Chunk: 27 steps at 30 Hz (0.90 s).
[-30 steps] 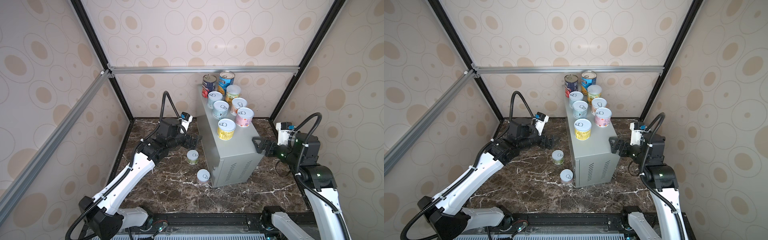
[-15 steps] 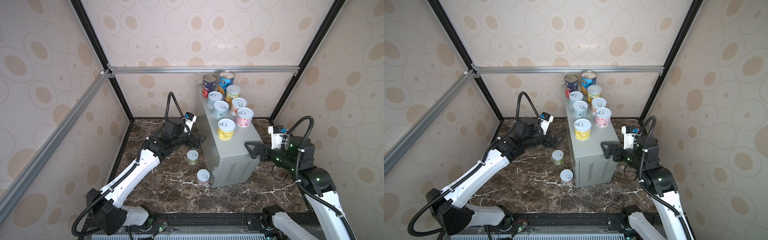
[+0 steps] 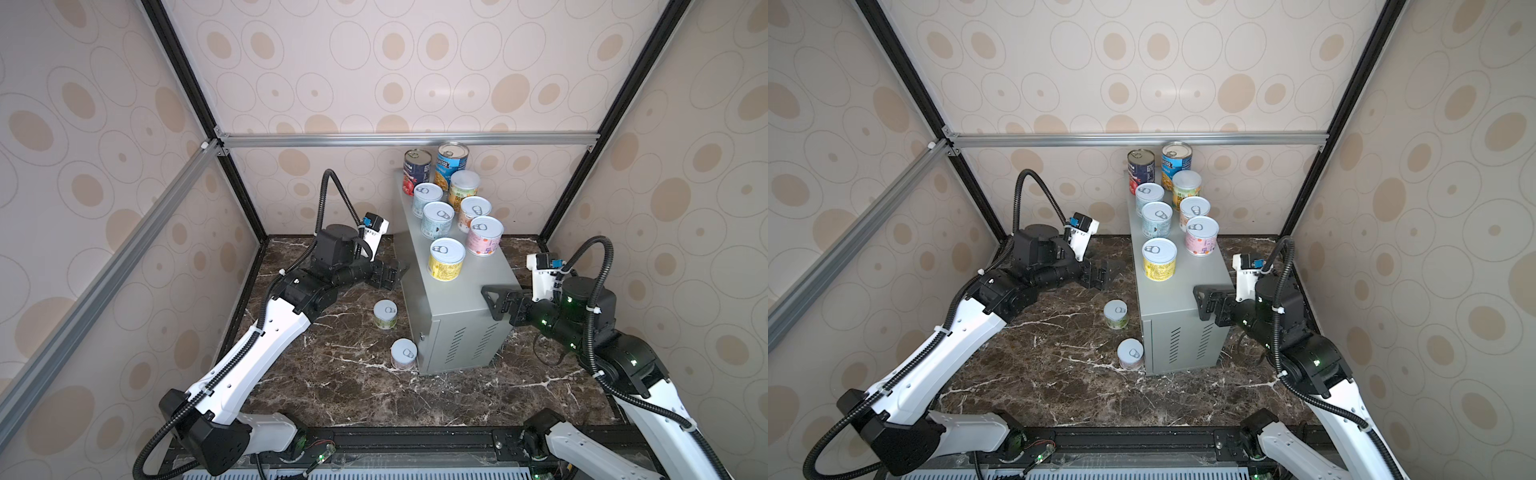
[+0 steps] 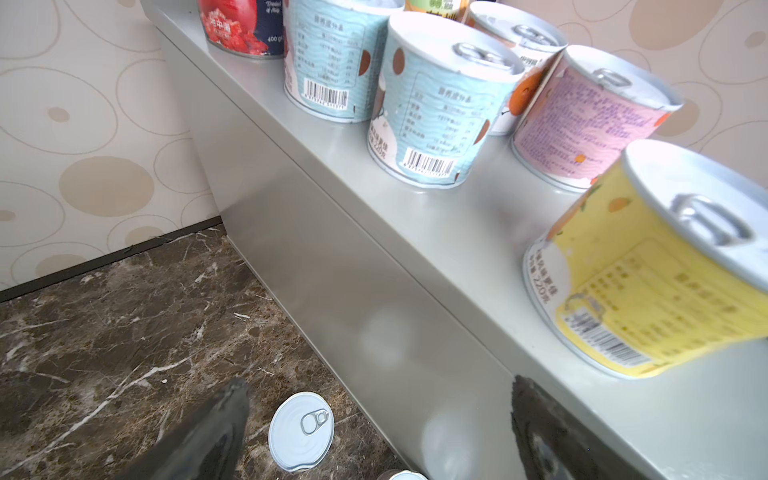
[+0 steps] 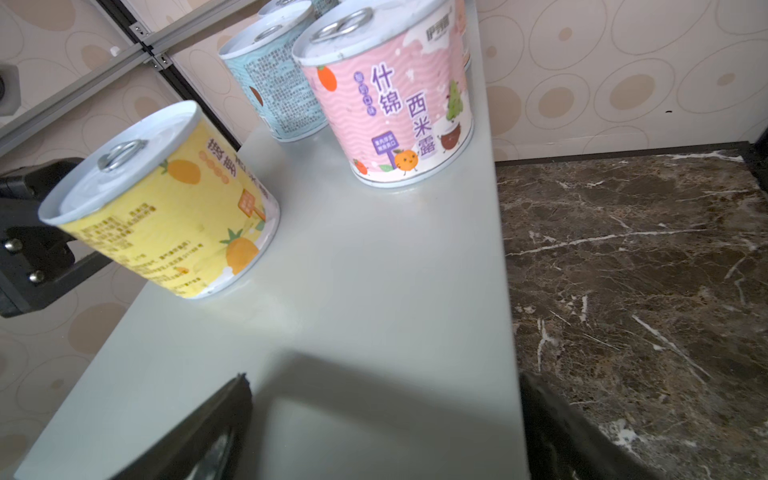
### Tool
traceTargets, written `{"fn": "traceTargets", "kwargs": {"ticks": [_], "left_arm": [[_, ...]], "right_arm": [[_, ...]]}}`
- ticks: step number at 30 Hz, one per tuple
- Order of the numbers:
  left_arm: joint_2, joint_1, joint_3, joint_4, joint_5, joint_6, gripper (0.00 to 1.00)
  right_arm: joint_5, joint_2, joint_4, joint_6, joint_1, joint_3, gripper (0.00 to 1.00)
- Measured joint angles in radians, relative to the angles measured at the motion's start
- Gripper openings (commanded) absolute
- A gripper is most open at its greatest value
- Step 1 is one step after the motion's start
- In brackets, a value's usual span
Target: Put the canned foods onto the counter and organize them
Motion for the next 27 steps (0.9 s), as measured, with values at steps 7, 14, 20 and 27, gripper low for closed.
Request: {"fn": "traceTargets", "kwargs": {"ticks": [7,14,20,27], "left_arm": [[-0.031,0.002,0.014,-0.030,0.059,0.039,0.98],[-0.032,0.002,0.019,-0.053,0.153,0.054,0.98],[-0.025,0.002,0.037,-0.061,0.156,0.053,0.96],[-0.003,-0.024,0.074,-0.063,0.156,0.054,0.90]], "right_arm": [[0.034,0.002,-0.006,0.002,0.064,0.007,1.00],[0.058,0.008,-0.051,-0.018,0.078,0.043,1.00],[0.100,0.058,-0.150,-0.079,0.092,0.174,1.00],[0.206,0.124,-0.204,-0.171,0.089,0.359,1.00]]}}
